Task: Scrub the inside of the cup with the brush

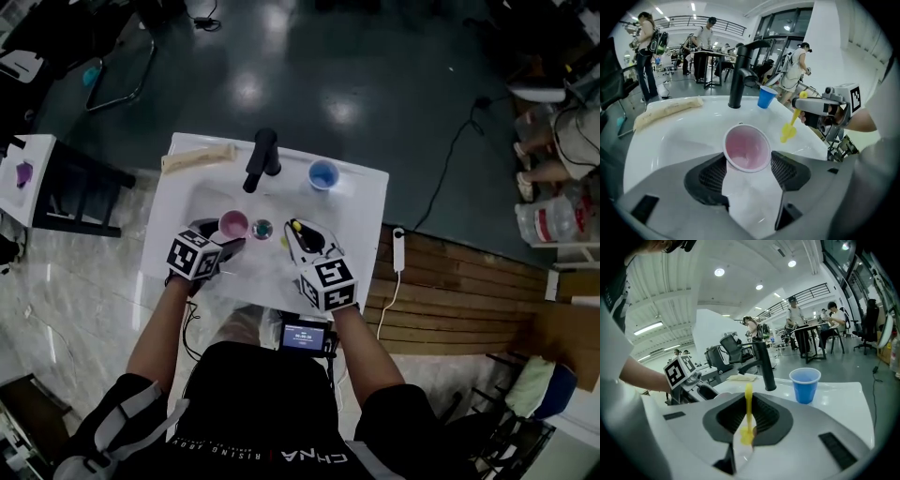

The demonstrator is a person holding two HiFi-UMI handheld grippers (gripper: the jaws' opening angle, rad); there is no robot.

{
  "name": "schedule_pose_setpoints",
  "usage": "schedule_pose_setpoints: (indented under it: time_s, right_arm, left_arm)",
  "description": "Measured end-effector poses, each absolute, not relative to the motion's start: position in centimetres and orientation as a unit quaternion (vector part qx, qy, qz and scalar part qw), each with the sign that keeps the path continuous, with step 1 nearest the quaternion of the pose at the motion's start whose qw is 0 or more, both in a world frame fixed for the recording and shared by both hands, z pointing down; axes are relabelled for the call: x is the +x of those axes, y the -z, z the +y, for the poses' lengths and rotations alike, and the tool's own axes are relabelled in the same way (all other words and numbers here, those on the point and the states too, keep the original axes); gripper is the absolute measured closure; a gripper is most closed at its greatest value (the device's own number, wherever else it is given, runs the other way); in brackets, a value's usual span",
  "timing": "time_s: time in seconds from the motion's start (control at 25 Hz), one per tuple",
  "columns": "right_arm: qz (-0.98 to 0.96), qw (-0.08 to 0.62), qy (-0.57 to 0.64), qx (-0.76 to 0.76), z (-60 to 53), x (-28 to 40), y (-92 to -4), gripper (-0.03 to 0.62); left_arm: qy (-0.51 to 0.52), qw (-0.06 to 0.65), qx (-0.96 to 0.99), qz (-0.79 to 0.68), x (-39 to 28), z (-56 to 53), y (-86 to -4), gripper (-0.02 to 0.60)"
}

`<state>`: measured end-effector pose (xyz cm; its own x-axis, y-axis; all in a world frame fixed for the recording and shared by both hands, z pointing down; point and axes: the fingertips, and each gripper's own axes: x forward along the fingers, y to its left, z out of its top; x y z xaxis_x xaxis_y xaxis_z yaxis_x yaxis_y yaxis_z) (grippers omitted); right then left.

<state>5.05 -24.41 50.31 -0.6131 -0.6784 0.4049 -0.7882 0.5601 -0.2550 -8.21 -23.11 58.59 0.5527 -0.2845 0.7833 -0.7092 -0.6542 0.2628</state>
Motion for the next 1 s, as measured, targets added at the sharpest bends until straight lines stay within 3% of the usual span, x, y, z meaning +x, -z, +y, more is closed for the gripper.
schedule_pose_setpoints:
  time_s: [1.0]
  right_arm:
    - [-0.905, 0.149, -0.187, 0.352, -22.1, -5.3, -48.4, 0.555]
  left_arm:
    - [-0.299, 0.332, 0.792, -0.416, -24.6, -17.4, -52.7, 0.279]
